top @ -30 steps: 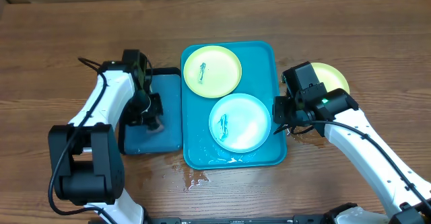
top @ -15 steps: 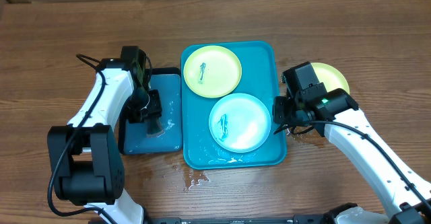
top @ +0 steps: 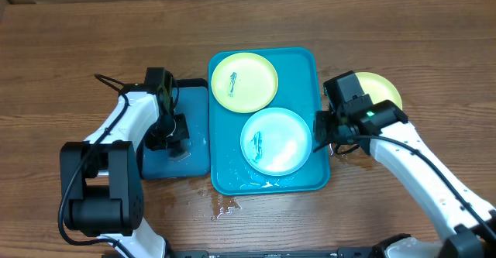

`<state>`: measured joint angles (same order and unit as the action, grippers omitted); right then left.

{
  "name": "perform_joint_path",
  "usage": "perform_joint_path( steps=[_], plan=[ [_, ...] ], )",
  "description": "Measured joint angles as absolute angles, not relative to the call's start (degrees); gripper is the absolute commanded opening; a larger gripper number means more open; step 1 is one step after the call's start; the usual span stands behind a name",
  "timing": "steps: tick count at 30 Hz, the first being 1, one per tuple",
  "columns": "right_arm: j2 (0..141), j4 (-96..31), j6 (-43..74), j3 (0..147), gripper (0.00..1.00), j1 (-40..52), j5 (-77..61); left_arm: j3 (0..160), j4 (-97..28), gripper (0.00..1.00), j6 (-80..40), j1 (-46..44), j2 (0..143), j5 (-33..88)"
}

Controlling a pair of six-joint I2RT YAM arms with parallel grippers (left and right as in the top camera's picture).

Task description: Clean dirty plates on tray and stack at the side

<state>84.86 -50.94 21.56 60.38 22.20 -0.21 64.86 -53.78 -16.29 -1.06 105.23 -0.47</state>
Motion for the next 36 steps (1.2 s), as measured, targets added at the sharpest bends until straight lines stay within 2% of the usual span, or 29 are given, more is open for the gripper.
perform_joint_path(
  steps=[4, 6, 13, 16, 17, 21, 22, 30, 36],
  plan=[
    [89.06, -50.19, 22.11, 60.38, 0.46, 21.74, -0.62, 68.4, -61.23, 0.04, -16.32, -1.06, 105.23, -0.47],
    [90.61, -49.67, 22.04, 60.38, 0.41, 21.15, -1.48, 72.29, -65.14, 0.04, -16.32, -1.06, 105.23, -0.47],
    [94.74, -46.98, 16.69, 60.38, 0.41, 20.23, -7.29, 92.2, -76.88, 0.04, -16.29, -1.06, 105.23, -0.47],
    [98.43, -44.6, 15.29, 60.38, 0.37, 20.23, -8.73, 98.08, -78.96, 0.04, -16.1, -1.19, 105.23, -0.43],
    [99.57, -43.7, 14.96, 60.38, 0.34, 20.25, -8.86, 99.33, -79.02, 0.04, -16.1, -1.48, 105.23, -0.27],
    [103.98, -41.12, 13.69, 60.6, 0.08, 20.23, -10.13, 101.06, -77.97, 0.04, -16.08, -2.81, 105.23, 1.28],
    [103.98, -40.58, 13.58, 60.66, 0.04, 20.25, -10.07, 101.06, -77.95, 0.04, -16.08, -3.38, 105.23, 1.8],
    [104.16, -40.75, 17.06, 60.73, 0.04, 20.25, -11.62, 100.95, -73.47, 0.04, -18.83, -11.11, 105.23, 4.67],
    [104.16, -41.52, 20.25, 60.77, 0.04, 20.34, -11.88, 93.97, -63.44, 0.04, -26.37, -19.27, 105.23, 7.53]
  ],
)
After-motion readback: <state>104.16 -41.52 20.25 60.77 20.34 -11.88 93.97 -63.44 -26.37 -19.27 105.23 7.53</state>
